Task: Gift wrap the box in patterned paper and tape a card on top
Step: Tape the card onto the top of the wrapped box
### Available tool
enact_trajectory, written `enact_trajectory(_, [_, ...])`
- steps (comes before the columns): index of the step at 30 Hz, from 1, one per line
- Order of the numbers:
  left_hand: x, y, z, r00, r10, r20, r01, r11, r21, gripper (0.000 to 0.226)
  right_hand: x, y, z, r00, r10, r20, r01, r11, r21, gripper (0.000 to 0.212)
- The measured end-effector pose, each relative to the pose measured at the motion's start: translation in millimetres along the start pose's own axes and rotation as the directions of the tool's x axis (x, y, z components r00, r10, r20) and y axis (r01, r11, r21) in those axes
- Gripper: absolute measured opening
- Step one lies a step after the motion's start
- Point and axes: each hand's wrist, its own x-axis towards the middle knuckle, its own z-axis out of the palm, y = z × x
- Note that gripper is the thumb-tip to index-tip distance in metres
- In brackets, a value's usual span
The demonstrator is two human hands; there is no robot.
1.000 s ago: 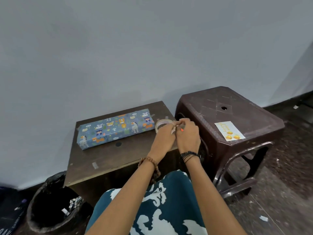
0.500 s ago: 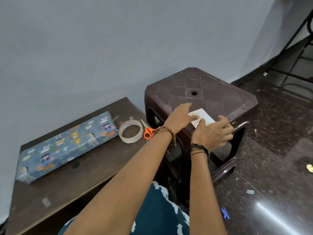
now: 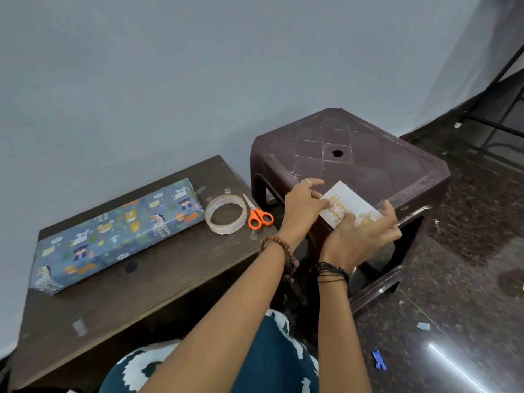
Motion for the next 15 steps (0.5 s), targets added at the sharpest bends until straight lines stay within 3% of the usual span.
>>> enact_trajectory(3, [-17.0,0.0,-35.2,0.996,-0.047,-0.076,0.030,0.979,-0.202,0.034,-15.8,-7.6,-1.9,0.996,0.032,0.088,-0.044,0.989,0.139,0.061])
enact_trajectory(6, [-38.2,-6.3,-82.4,0.977,-0.117,-0.177,0.052,0.940,-0.336,0.020,-41.5,-19.5,4.4,0.946,0.094,0.310,-0.183,0.945,0.273,0.059])
enact_trajectory(11, [-79.6,-33.1,-160.7,0.886,-0.296,-0.356,0.076,0.852,-0.518,0.016,-104.7,-26.0,31.4,0.714,0.175,0.678,-0.472,0.835,0.281,0.051])
enact_trajectory(15, [-108.5,-65.4,-214.5,0.766,-0.434,-0.475,0.025,0.758,-0.652,0.016,-161.7,-29.3,56.4,0.432,0.125,0.893,-0.630,0.750,0.199,0.053])
